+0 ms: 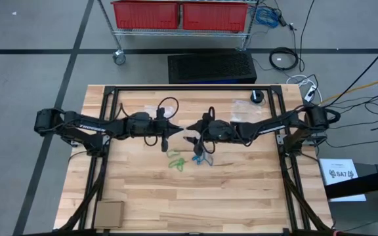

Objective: Sort rubber bands
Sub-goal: Open the middle zip lock bag, then put the blue rubber band into the middle zip lock bag

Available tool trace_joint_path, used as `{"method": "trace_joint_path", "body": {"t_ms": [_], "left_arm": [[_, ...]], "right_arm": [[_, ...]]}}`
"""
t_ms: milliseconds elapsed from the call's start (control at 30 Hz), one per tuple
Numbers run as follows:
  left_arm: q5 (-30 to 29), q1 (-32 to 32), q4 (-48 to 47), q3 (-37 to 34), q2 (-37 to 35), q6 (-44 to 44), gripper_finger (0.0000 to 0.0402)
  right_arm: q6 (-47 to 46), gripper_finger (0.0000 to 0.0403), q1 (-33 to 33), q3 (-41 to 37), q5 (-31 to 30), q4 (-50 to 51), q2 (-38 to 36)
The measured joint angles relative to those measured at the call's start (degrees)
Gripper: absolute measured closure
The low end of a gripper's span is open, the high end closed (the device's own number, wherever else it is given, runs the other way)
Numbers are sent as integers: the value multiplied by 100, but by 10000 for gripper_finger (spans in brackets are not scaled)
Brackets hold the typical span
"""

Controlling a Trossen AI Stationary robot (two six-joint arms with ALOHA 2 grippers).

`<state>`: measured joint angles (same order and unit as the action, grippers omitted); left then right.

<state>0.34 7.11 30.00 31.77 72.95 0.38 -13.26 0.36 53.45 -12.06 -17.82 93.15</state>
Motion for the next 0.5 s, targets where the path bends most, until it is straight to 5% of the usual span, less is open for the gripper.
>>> {"method": "trace_joint_path", "body": {"t_ms": [500], "left_arm": [[-89, 422, -623, -20, -564, 307, 402]], "right_arm": [[-427, 172, 280, 17, 85, 3267, -1992]]}}
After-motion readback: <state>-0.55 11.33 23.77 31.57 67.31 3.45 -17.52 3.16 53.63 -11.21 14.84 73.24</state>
